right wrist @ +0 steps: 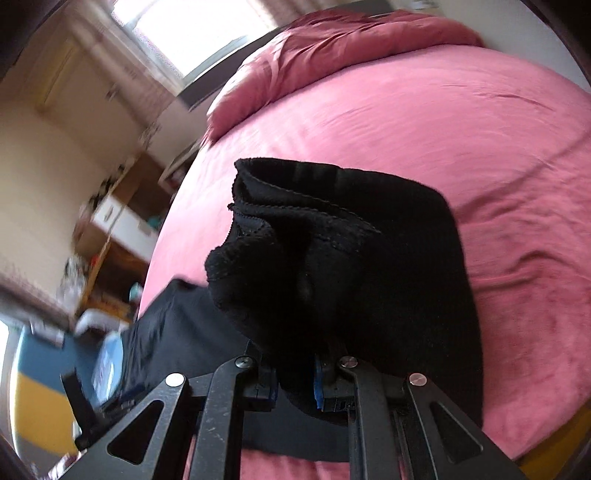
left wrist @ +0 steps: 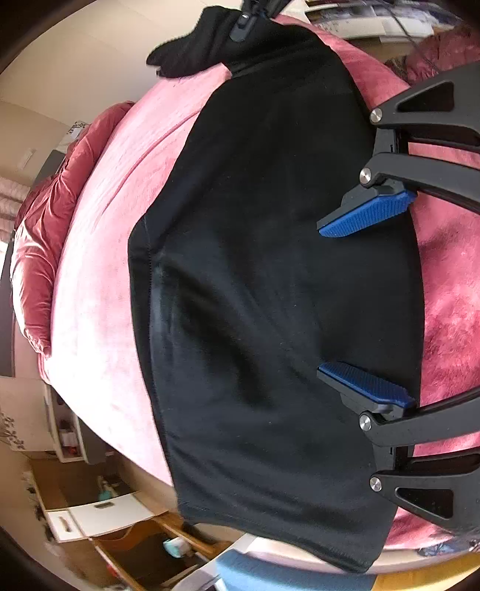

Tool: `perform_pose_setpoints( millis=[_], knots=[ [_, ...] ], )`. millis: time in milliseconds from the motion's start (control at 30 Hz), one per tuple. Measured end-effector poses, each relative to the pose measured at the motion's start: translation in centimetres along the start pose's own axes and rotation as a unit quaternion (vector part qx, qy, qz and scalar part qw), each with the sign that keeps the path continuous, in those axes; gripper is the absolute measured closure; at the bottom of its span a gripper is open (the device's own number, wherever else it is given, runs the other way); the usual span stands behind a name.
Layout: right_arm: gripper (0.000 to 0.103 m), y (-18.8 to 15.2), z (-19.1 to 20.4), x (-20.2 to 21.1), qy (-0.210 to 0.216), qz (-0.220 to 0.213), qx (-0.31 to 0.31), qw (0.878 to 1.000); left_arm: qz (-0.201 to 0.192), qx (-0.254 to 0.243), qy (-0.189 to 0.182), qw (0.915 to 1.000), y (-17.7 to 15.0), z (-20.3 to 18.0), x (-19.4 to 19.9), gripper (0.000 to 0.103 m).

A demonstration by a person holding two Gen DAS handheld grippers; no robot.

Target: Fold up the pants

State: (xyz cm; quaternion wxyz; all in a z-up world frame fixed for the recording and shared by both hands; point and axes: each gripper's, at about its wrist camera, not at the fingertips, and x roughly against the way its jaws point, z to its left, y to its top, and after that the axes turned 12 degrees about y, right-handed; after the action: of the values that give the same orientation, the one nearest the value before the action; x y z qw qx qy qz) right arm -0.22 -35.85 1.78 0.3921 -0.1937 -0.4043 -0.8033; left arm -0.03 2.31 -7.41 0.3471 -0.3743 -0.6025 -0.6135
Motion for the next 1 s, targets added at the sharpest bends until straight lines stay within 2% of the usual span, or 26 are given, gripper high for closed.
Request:
perform_pose_setpoints(
  millis=[167, 267, 367, 533, 633, 867, 1000],
  knots=[
    [0.089, -1.9, 3.7, -4.8, 0.01, 0.059, 0.047, 0.997, 0.024, 0.034, -0.031, 0.9986, 0.1, 1.2, -0.2, 0.031],
    [0.089, -3.6, 5.5, -7.5, -0.001, 0.092, 0.079, 0.993, 0.042, 0.057, -0.068, 0.9951, 0.2, 2.1, 0.0, 0.032],
    [0.089, -4.6, 6.4, -9.7, -0.023, 0.116, 0.11, 0.987, 0.063, 0.072, -0.115, 0.9887, 0.5, 2.5, 0.0, 0.032],
    [0.088, -5.9, 7.3, -11.4, -0.053, 0.129, 0.149, 0.979, 0.098, 0.095, -0.206, 0.969, 1.2, 1.7, -0.3, 0.033],
    [0.079, -6.2, 7.5, -11.7, -0.043, 0.125, 0.156, 0.979, 0.119, 0.112, -0.236, 0.9579, 2.0, 0.6, -0.8, 0.032],
    [0.044, -6.2, 7.7, -10.5, 0.014, 0.126, 0.137, 0.982, 0.144, 0.11, -0.275, 0.9442, 3.8, -2.4, -1.6, 0.032],
    [0.042, -6.4, 7.4, -8.2, 0.038, 0.125, 0.126, 0.983, 0.162, 0.117, -0.3, 0.9328, 4.5, -3.7, -2.1, 0.032]
  ],
)
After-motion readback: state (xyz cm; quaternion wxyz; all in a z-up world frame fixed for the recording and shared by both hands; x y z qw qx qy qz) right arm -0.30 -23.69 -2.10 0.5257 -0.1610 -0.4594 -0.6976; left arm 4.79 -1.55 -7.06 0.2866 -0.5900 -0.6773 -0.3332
